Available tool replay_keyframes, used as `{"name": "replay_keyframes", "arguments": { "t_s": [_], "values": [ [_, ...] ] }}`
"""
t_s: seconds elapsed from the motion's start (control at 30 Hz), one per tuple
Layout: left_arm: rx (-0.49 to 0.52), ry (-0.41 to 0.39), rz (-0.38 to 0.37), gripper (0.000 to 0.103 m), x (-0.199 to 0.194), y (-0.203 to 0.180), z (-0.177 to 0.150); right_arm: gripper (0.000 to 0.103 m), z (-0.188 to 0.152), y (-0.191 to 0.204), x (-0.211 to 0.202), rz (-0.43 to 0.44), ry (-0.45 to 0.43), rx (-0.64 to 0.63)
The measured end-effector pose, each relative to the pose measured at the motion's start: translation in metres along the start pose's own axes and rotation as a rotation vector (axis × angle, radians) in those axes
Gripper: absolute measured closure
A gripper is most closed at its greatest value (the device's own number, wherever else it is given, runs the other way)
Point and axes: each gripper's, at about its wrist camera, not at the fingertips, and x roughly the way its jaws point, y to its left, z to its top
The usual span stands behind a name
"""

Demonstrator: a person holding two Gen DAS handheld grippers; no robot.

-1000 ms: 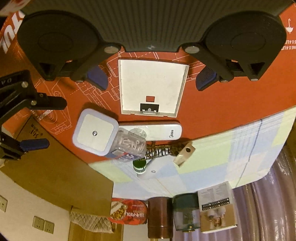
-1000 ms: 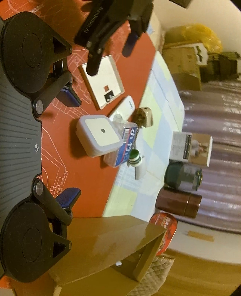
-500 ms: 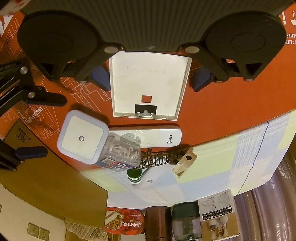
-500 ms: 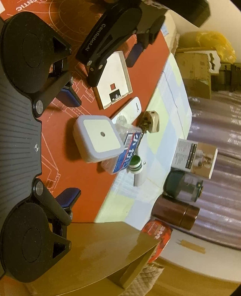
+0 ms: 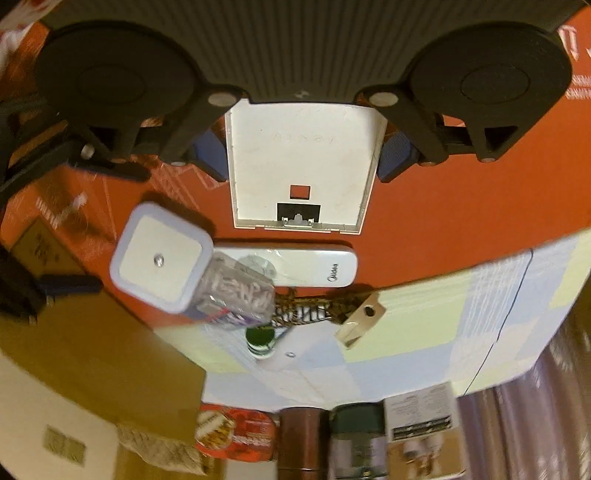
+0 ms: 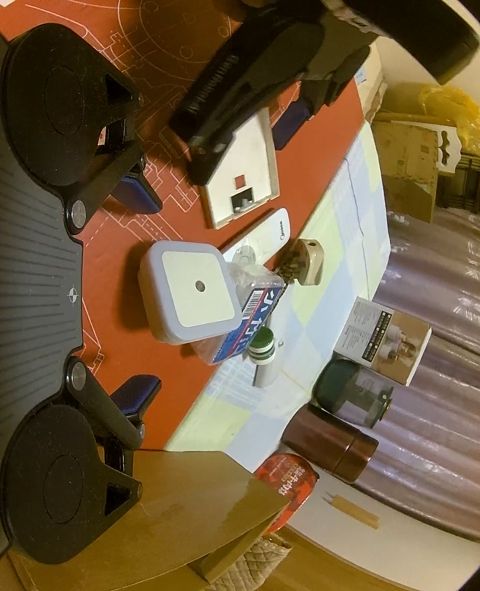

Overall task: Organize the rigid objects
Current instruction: 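Grasp the white plastic tray with the left gripper while the right gripper grasps the night light, then carry the white tray and night light over the cardboard box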

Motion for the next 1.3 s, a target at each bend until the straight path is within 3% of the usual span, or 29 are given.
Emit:
{"name": "replay_keyframes", "arguments": {
  "t_s": [0.1,0.5,0.67,0.8,1.0,1.3],
  "values": [
    [-0.046,-0.017,0.003,0.02,-0.005,0.006,0.002,0.012,0.001,0.002,0.001,-0.002,-0.008,-0.017],
    [-0.055,-0.05,0.041,0.02,-0.017,0.01,0.007,0.012,0.006,0.019,0.017,-0.083,-0.043,-0.186],
    [-0.061,-0.054,0.031,0.02,-0.017,0.011,0.007,0.013,0.007,0.023,0.023,-0.077,-0.037,-0.219],
    [-0.063,-0.055,0.022,0.02,-0.018,0.01,0.008,0.027,0.008,0.023,0.03,-0.082,-0.018,-0.227],
    [-0.075,-0.053,0.01,0.02,-0.017,0.011,0.008,0.037,0.009,0.023,0.033,-0.089,-0.013,-0.238],
    [-0.077,-0.053,0.004,0.02,-0.018,0.009,0.008,0.041,0.009,0.022,0.033,-0.087,-0.006,-0.203]
  ]
}}
